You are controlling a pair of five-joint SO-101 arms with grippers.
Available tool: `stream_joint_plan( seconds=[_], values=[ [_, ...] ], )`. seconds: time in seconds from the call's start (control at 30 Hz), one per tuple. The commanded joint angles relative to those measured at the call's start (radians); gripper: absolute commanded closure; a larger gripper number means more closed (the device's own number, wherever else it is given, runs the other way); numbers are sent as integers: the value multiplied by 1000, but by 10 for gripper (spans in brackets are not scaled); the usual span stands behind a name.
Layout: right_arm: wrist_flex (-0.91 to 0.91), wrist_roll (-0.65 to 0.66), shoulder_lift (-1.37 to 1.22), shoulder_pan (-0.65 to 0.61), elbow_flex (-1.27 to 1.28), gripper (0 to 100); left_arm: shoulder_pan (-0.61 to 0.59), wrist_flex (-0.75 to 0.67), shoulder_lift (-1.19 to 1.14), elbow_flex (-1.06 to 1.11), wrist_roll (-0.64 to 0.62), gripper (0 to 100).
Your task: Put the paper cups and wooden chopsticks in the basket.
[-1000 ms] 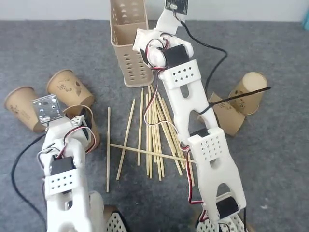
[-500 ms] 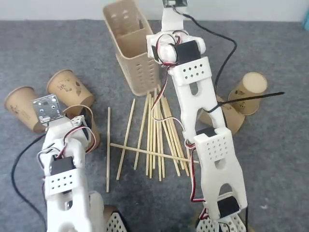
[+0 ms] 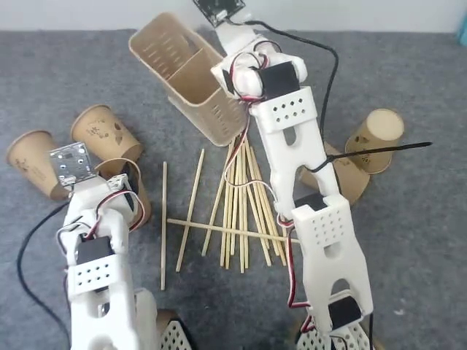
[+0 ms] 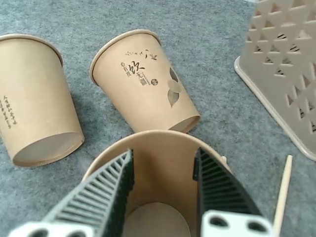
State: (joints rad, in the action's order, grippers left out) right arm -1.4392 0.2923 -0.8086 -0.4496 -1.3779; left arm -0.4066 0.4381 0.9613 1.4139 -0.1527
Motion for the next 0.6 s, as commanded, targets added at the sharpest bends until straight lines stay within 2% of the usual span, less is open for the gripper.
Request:
stream_joint_plan(
  seconds=[0.0,0.13,0.23,0.3,0.43,0.57],
  values=[
    [-1,-25,68,44,-11,909,2,-11,-40,5,14,801],
    [-2,-118,70,54,-12,801,3,-11,-40,5,14,801],
    [-2,-157,104,48,-12,790,3,-11,-40,5,14,801],
    [4,-227,133,42,-12,790,3,-11,-40,5,14,801],
    [-22,-450,213,35,-9,790,3,-11,-40,5,14,801],
    [-136,-806,262,51,-6,788,3,-11,-40,5,14,801]
  ],
)
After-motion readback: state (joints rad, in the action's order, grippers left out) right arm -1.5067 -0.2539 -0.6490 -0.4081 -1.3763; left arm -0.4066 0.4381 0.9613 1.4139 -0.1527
